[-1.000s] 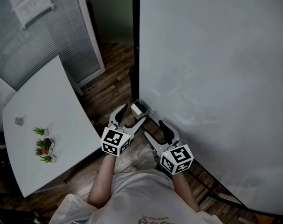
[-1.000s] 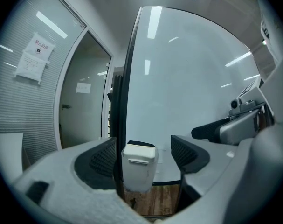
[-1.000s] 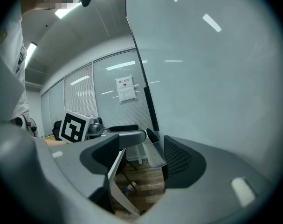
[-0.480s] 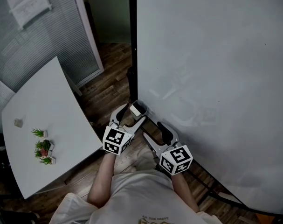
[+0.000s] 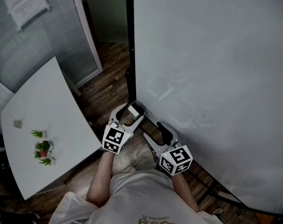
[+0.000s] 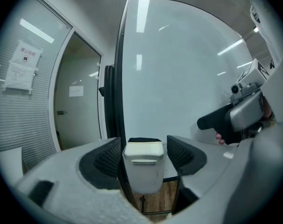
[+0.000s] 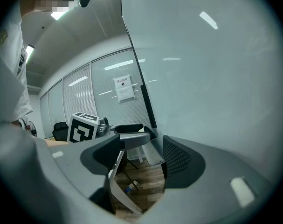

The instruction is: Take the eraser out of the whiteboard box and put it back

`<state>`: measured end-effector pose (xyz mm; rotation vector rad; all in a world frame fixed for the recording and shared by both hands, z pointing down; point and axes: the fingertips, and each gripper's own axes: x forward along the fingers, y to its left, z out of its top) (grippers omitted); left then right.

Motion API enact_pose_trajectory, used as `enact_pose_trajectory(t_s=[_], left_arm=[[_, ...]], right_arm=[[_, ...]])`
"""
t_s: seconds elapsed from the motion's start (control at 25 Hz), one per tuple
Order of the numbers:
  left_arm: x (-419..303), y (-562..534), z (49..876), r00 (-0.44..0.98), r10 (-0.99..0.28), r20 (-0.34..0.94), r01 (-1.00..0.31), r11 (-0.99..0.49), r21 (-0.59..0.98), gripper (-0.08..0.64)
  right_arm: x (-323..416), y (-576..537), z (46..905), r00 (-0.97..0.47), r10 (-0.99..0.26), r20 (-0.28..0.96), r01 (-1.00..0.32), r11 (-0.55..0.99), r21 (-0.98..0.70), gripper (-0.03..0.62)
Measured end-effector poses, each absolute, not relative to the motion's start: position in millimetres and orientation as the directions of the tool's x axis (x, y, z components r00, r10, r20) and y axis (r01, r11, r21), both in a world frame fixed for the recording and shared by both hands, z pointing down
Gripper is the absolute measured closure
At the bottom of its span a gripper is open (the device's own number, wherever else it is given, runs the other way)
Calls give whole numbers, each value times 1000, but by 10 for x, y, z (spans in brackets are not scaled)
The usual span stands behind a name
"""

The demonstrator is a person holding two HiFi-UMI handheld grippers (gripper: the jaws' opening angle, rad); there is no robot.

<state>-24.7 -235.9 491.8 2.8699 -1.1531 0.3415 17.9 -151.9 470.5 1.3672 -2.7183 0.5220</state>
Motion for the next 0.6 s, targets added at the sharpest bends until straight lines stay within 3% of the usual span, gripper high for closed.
enact_pose_trajectory(t_s=[0.6], left_arm=[[-162, -2409, 4939, 723, -665, 188, -669, -741, -48, 291]], right_arm=[[199, -1539, 4717, -628, -754, 196, -773, 572, -277, 307]])
